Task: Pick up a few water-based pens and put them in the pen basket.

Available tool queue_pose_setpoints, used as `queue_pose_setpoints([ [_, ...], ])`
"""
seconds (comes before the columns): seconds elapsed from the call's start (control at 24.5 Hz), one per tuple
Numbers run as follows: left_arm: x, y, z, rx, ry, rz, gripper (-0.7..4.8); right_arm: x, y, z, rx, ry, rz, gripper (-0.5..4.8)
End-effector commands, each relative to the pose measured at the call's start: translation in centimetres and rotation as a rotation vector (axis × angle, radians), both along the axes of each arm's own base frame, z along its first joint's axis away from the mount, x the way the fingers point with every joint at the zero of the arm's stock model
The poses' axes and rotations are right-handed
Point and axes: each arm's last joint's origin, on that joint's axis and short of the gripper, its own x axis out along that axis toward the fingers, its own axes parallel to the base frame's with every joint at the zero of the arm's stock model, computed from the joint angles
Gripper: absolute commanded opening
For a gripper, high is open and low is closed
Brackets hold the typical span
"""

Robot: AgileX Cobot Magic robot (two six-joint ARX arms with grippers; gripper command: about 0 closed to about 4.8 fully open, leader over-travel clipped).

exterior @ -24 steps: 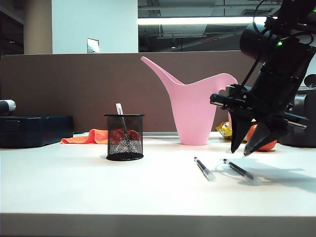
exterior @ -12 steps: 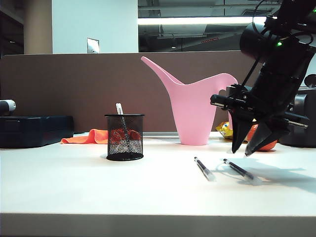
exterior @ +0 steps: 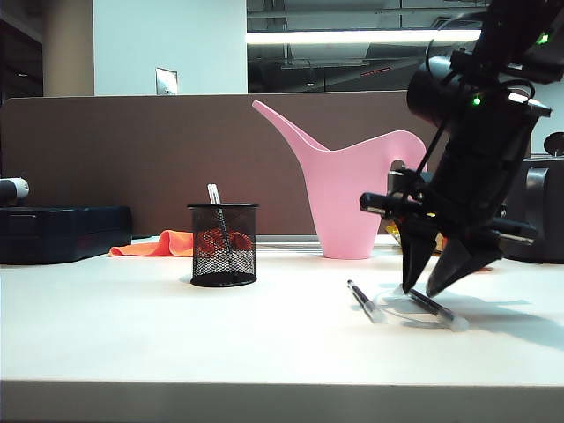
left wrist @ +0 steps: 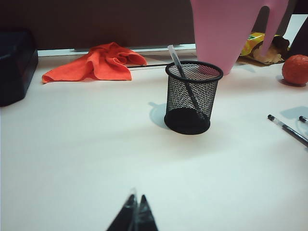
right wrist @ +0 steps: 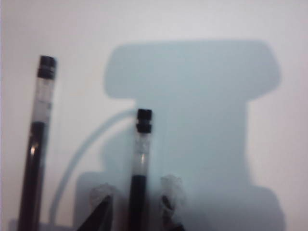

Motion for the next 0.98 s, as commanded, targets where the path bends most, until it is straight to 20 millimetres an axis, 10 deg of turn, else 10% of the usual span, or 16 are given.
queue_pose_setpoints([
  [0.04,0.0,0.0,0.2,-0.001,-0.015,0.000,-0.03,0.2,0.1,-0.2,-0.008,-0.004,-0.008,1.25],
  [0.61,0.0,0.0,0.2,-0.001,-0.013,0.000,-0.03,0.2,0.3,-2.4,-0.057,0.084,-0.007,-0.07],
  [0.98,0.0,0.0,0.2,-0.001,-0.014,0.000,-0.03,1.0,0.7,2.0,0.018,-0.068,0.039,-0.07],
])
